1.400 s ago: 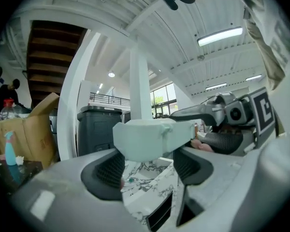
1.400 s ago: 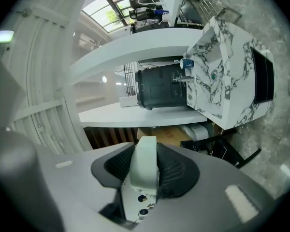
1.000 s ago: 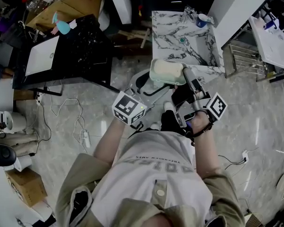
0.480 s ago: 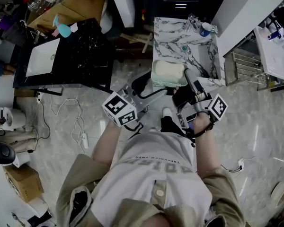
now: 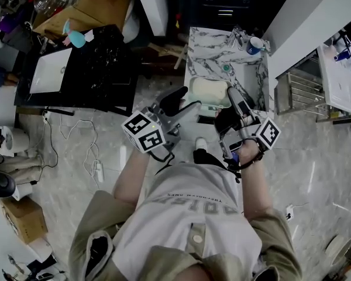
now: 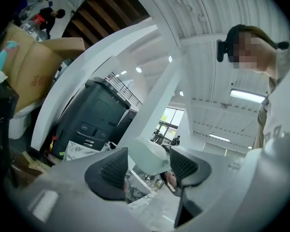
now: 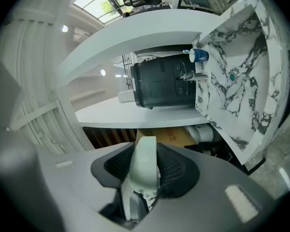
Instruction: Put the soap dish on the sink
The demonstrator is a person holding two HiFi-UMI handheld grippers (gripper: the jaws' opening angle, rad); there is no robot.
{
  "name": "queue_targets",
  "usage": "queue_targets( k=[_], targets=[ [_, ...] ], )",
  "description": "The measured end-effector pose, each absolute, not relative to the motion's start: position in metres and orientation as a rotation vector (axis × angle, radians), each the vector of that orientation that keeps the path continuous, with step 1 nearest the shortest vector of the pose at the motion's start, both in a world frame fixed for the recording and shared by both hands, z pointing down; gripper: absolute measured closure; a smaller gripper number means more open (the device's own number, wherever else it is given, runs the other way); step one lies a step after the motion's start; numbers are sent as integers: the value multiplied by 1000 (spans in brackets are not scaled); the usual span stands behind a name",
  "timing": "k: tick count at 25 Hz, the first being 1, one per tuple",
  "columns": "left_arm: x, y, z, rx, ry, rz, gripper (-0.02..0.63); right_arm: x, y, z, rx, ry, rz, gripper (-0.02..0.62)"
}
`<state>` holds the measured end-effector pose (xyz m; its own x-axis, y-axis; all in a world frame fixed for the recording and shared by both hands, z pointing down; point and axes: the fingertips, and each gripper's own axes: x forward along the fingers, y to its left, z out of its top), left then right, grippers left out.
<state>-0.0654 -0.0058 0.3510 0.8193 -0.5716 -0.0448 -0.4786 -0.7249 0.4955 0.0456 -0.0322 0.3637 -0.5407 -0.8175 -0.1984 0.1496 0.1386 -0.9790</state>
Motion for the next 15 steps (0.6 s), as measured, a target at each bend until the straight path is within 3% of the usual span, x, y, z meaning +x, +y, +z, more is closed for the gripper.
queue_targets(
  k=[15],
  targets=[
    [-22, -60, 372, 2304, -737, -338, 342, 75, -90, 371, -584, 1749, -1545, 448]
  ],
)
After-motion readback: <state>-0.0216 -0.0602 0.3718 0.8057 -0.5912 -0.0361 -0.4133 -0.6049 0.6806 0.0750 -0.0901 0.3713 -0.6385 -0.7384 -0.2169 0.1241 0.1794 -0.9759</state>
